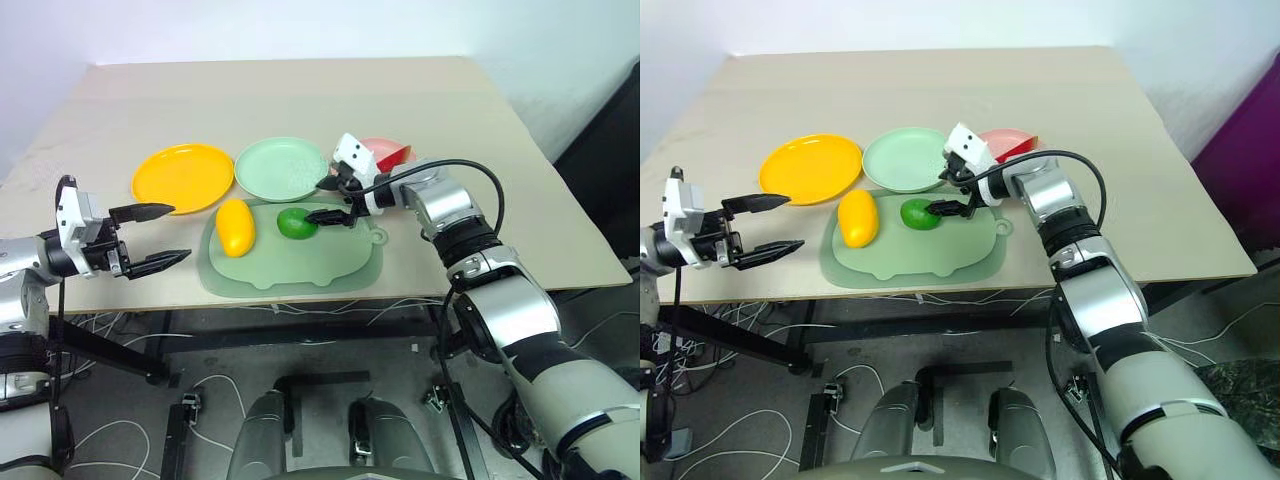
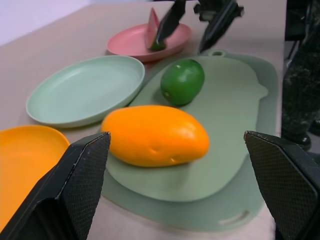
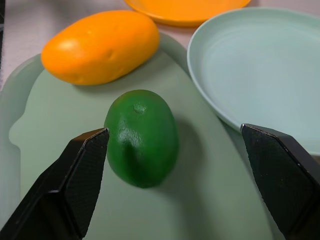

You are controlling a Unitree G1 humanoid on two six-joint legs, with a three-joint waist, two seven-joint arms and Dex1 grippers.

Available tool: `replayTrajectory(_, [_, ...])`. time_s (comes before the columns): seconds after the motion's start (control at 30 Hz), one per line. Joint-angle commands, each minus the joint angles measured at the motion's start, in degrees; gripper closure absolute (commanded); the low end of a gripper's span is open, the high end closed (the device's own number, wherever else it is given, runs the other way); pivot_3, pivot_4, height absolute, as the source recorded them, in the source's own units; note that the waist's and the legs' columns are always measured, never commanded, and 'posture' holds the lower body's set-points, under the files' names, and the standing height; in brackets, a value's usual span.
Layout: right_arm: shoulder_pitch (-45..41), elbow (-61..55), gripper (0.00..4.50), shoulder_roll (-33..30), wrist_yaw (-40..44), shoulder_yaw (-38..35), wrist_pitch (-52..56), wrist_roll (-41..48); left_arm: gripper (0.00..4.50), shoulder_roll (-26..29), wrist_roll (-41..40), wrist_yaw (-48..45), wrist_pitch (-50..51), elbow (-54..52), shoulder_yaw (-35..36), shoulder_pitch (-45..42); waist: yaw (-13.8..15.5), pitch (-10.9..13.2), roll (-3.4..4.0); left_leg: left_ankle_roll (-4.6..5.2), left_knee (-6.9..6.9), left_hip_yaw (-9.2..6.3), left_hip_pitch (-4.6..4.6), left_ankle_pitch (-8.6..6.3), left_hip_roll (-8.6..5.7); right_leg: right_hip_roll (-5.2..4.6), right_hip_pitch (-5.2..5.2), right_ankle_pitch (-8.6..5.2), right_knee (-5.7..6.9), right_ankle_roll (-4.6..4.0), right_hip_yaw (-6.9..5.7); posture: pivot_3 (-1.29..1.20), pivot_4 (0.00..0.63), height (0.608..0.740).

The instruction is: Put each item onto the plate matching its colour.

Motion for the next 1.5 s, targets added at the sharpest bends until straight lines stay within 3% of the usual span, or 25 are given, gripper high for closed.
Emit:
replayTrajectory(0.03, [-2.21, 0.20, 0.03, 0.85, -0.41, -0.02, -0.09, -0.49, 0.00, 0.23, 0.19, 0.60, -1.00, -0.16, 0.03, -1.05, 0.07, 0.00, 0.00, 0.00, 0.00, 0.02, 0.00, 0.00, 0.01, 0.01, 0.00, 0.01, 0.00, 0.01, 0.01, 0.00, 0.150, 0.737])
replayTrajectory(0.83, [-0.04, 5.10, 0.03, 5.68, -3.36, 1.43, -1.15, -3.62, 0.00, -0.77, -0.11, 1.61, -0.68, -0.62, -1.22, -2.32, 0.15, -0.01, -0.02, 0.02, 0.29, 0.74, -0.01, -0.07, 0.87, 0.25, -0.38, 0.30, -0.13, -0.26, 0.38, 0.00, 0.150, 0.737])
replayTrajectory(0.93, [-0.49, 5.88, 0.60, 5.93, -4.18, 0.90, -1.13, -3.61, 0.00, -0.85, -0.09, 1.54, -0.68, -0.42, -1.30, -2.51, 0.12, -0.01, -0.02, 0.03, 0.30, 0.77, -0.01, -0.07, 0.87, 0.30, -0.38, 0.32, -0.13, -0.28, 0.42, 0.00, 0.150, 0.737])
replayTrajectory(1.07, [-1.14, 6.43, 1.84, 5.95, -5.01, 0.33, -1.25, -3.39, 0.00, -0.89, -0.02, 1.49, -0.77, -0.16, -1.36, -2.62, 0.12, -0.01, -0.02, 0.03, 0.34, 0.77, -0.01, -0.07, 0.95, 0.45, -0.40, 0.35, -0.13, -0.33, 0.47, 0.00, 0.150, 0.737])
replayTrajectory(1.4, [-6.29, 6.36, 1.91, 5.64, -5.42, -5.12, -0.35, 0.84, 0.00, -0.81, 0.13, 1.32, -1.04, 0.67, -1.33, -2.98, 0.04, -0.01, -0.02, 0.03, 0.37, 0.91, -0.05, -0.08, 1.00, 0.46, -0.48, 0.42, -0.13, -0.45, 0.73, 0.00, 0.150, 0.737])
replayTrajectory(1.5, [-8.67, 9.34, 1.91, 6.85, -10.26, -8.11, -0.70, 1.96, 0.00, -0.77, 0.16, 1.33, -1.08, 0.74, -1.34, -2.99, 0.04, -0.01, -0.02, 0.03, 0.37, 0.92, -0.04, -0.08, 1.02, 0.47, -0.57, 0.42, -0.15, -0.46, 0.75, 0.00, 0.150, 0.737])
